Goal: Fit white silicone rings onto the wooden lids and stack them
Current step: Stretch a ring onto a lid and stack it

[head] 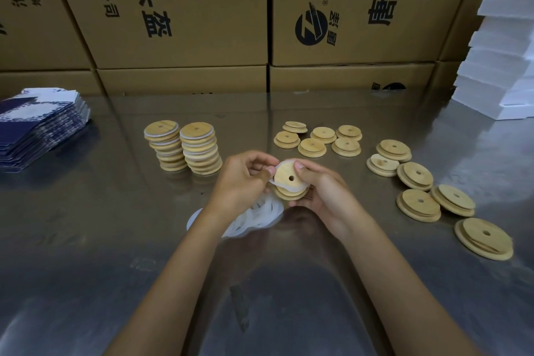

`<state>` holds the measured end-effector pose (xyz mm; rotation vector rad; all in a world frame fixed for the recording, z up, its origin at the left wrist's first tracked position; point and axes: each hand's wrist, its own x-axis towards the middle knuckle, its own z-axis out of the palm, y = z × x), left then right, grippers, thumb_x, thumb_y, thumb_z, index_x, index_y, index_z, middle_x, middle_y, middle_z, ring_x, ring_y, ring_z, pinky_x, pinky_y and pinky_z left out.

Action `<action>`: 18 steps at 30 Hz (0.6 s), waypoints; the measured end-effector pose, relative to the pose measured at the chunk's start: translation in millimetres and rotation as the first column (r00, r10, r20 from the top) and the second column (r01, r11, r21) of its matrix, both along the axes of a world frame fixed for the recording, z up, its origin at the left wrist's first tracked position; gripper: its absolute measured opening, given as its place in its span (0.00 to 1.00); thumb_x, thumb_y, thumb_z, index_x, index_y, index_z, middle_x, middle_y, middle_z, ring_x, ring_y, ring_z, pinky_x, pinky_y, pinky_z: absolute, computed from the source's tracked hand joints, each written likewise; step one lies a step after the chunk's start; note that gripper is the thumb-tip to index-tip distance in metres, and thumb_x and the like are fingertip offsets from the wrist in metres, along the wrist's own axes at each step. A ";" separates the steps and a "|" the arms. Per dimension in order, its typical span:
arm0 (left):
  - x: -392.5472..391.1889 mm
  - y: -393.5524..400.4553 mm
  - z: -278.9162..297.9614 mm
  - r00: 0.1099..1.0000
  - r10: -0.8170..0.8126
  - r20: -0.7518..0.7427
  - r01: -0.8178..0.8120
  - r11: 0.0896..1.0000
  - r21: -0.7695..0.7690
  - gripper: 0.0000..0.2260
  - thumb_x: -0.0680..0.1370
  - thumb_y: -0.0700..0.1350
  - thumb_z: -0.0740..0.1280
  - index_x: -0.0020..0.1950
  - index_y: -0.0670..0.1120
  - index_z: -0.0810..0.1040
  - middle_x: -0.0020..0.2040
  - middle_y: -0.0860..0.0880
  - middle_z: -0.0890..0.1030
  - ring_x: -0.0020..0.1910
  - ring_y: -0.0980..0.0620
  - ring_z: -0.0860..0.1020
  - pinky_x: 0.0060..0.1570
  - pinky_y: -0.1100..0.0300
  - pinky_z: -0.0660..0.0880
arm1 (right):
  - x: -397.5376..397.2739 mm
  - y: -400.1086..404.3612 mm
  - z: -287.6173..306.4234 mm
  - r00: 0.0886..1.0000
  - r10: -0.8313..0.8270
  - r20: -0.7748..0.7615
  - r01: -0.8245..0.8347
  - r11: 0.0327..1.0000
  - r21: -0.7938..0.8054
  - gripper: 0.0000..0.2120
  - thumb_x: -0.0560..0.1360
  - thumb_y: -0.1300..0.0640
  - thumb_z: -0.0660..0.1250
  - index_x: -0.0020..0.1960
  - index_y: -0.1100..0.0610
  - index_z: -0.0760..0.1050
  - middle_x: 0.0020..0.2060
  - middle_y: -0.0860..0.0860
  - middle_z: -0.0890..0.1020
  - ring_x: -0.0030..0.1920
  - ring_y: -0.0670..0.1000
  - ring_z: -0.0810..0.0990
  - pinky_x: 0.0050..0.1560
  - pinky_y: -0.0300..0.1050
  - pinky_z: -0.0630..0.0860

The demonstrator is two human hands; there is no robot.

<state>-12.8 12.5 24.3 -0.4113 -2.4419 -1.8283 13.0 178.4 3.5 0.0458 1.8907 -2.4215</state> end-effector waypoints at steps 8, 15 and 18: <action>3.9 8.7 -1.3 0.994 0.059 0.097 -0.073 0.986 0.149 0.04 0.76 0.35 0.70 0.50 0.38 0.81 0.43 0.42 0.83 0.32 0.57 0.81 0.36 0.66 0.78 | -1.8 3.0 -0.6 0.998 -0.060 -0.029 0.058 0.996 -0.062 0.10 0.82 0.58 0.65 0.61 0.57 0.80 0.52 0.57 0.85 0.50 0.55 0.84 0.47 0.51 0.80; 6.5 14.0 -4.5 0.973 0.115 0.198 -0.161 0.959 0.235 0.05 0.77 0.37 0.70 0.51 0.37 0.78 0.46 0.41 0.83 0.39 0.51 0.83 0.42 0.59 0.82 | 1.3 -2.2 8.2 0.998 -0.063 -0.026 0.055 0.965 -0.256 0.14 0.80 0.63 0.65 0.65 0.62 0.76 0.58 0.61 0.84 0.58 0.60 0.84 0.61 0.54 0.80; 5.8 14.3 -6.3 0.962 0.119 0.245 -0.190 0.938 0.289 0.03 0.78 0.37 0.68 0.50 0.39 0.77 0.49 0.40 0.83 0.46 0.45 0.84 0.43 0.56 0.83 | 2.5 -7.5 8.1 0.999 -0.048 0.007 0.048 0.959 -0.278 0.13 0.80 0.64 0.64 0.64 0.65 0.75 0.59 0.63 0.83 0.59 0.63 0.82 0.67 0.58 0.75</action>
